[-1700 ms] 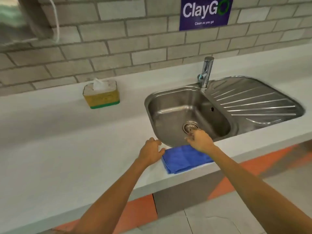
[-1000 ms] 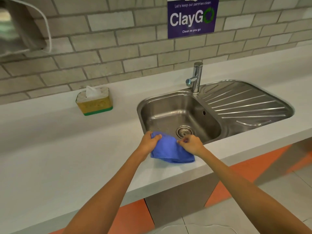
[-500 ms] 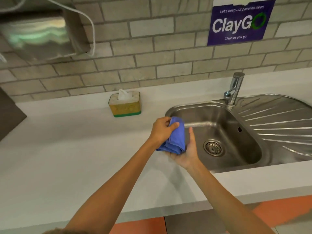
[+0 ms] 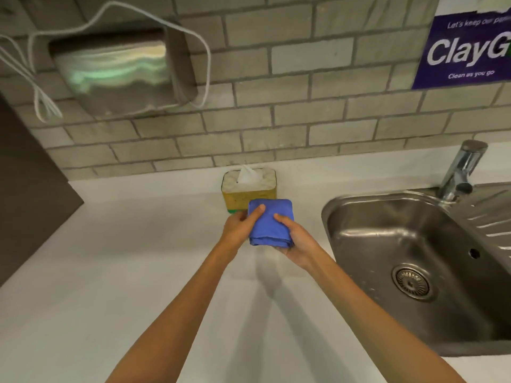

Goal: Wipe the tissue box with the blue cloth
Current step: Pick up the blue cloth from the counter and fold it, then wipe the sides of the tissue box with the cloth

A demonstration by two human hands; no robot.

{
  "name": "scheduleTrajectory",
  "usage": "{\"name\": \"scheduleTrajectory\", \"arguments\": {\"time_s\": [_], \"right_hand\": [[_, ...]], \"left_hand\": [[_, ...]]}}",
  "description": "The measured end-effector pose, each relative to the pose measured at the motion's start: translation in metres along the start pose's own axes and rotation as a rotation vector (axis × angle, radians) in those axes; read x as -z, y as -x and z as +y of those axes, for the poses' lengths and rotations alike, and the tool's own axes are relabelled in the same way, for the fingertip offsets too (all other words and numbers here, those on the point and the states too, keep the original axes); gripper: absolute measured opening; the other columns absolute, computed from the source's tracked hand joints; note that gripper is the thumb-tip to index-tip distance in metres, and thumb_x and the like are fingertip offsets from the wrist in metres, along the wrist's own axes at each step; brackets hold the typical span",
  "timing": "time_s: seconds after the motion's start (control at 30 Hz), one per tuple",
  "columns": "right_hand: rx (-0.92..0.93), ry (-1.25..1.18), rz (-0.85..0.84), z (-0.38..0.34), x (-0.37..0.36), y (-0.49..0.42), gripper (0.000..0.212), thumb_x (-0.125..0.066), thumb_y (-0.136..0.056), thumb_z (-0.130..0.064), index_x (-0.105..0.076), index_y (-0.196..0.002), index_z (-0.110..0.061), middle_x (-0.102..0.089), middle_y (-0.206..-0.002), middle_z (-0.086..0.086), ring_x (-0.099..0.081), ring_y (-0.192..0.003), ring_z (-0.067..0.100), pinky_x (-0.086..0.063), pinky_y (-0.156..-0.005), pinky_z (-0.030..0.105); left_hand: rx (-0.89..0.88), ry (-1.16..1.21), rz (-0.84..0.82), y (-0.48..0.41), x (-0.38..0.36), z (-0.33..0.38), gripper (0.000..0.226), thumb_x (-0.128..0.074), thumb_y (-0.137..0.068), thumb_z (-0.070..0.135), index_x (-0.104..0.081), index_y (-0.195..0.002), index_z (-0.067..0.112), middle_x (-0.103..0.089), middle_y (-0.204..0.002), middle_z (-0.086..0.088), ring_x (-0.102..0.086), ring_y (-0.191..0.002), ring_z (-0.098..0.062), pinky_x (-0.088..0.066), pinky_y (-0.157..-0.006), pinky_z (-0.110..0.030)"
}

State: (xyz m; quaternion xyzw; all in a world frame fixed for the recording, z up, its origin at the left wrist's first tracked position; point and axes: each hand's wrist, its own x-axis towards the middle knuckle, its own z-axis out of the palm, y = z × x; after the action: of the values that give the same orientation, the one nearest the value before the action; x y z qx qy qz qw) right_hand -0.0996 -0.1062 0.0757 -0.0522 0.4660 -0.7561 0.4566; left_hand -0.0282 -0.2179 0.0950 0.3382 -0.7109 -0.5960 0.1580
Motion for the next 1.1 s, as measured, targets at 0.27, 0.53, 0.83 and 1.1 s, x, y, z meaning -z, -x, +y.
{"name": "scheduleTrajectory", "arguments": {"time_s": [0.27,0.53,0.83,1.1], "right_hand": [[0.121,0.445,0.007,-0.001,-0.038,-0.054,0.028,-0.064,-0.085,-0.019,-0.062,-0.108,-0.003,-0.068,-0.1,0.012,-0.067,-0.08,0.016,-0.056,-0.059,0.018],[0.179,0.486,0.344,-0.02,0.004,-0.114,0.029,-0.054,-0.092,-0.018,-0.059,-0.113,0.001,-0.06,-0.08,0.01,-0.059,-0.062,0.022,-0.051,-0.058,0.03],[0.232,0.804,0.359,-0.023,0.038,-0.177,0.059,-0.036,-0.095,-0.044,-0.027,-0.147,-0.016,-0.042,-0.147,0.012,-0.042,-0.133,0.03,-0.034,-0.109,0.04],[0.331,0.824,0.193,-0.01,0.042,-0.197,0.049,-0.031,-0.097,-0.04,-0.036,-0.144,-0.024,-0.051,-0.125,-0.01,-0.049,-0.113,0.008,-0.042,-0.077,0.002]], "left_hand": [[0.355,0.786,-0.294,-0.043,0.039,-0.038,0.041,-0.043,-0.093,0.046,-0.065,-0.106,0.013,-0.077,-0.092,-0.012,-0.073,-0.085,-0.026,-0.059,-0.075,-0.038],[0.422,0.697,-0.104,-0.106,0.07,-0.071,0.033,-0.036,-0.098,0.042,-0.06,-0.092,0.02,-0.068,-0.091,-0.006,-0.066,-0.082,-0.022,-0.053,-0.069,-0.036],[0.226,0.46,0.353,-0.178,0.065,-0.061,0.044,-0.044,-0.097,0.033,-0.043,-0.133,0.006,-0.057,-0.11,-0.016,-0.059,-0.094,-0.031,-0.049,-0.077,-0.039],[0.099,0.188,0.317,-0.207,0.03,-0.064,0.042,-0.043,-0.097,0.033,-0.045,-0.132,0.01,-0.057,-0.113,-0.038,-0.057,-0.087,-0.044,-0.047,-0.052,-0.03]]}}
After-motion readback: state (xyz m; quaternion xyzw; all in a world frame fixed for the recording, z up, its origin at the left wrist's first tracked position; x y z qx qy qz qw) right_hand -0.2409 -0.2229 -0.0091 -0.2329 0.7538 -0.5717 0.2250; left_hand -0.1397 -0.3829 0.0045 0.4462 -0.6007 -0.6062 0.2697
